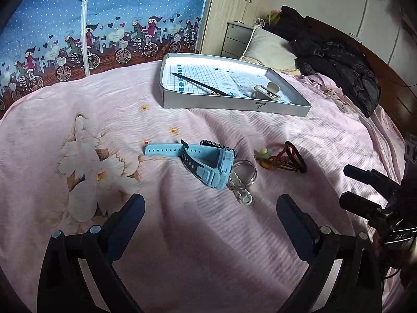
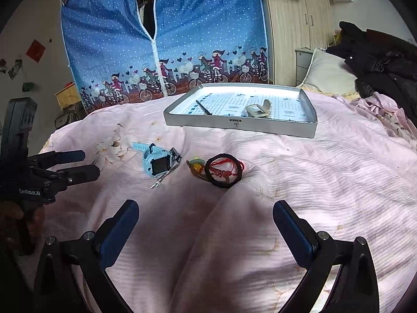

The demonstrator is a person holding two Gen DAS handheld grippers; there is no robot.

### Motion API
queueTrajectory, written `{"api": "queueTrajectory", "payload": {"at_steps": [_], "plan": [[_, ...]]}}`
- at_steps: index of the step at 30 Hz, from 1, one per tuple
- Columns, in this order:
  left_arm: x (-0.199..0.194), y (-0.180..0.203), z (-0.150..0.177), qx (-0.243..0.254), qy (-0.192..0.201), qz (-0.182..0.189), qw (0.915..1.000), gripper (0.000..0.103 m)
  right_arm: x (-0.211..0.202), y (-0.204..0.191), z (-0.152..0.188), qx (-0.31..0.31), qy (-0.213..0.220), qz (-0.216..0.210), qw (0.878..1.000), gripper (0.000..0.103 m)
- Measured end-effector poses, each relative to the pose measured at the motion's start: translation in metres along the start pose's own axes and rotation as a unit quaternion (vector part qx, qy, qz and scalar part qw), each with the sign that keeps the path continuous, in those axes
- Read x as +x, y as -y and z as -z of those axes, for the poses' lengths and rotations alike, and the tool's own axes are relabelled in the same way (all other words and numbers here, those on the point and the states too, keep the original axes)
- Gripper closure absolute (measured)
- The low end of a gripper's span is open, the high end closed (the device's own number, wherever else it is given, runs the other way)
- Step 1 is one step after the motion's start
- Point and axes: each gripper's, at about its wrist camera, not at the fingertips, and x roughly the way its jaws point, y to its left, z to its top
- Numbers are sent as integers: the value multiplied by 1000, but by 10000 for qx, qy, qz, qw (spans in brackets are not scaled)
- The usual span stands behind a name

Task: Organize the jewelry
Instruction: 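Grasp the blue smartwatch with the left tool while the right tool grasps the black hair tie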

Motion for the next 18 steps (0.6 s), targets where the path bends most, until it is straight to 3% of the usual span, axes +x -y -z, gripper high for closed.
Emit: {"api": "queueTrajectory", "payload": {"at_steps": [2,4,6,10,12,18], "plan": [[9,-5,-7,-123,-41,61,9999,11,9,5,-3,61,-89,-112,9999,0],[21,-8,-13,-249,-136,169,9995,20,19,10,-6,161,-182,-243,9994,6],[34,-9,-19,-316,-274,233,9989,26,28,15,-9,253,-278,-310,9988,20],[55,-12,-24,-557,-438,355,9969,45,46,24,-15,408,-468,-478,9969,31],[60,-13,-25,-597,-486,432,9961,46,55,28,-19,448,-559,-534,9960,41],[61,-14,-27,-605,-426,651,9951,56,72,28,-27,394,-658,-560,9955,57]]}}
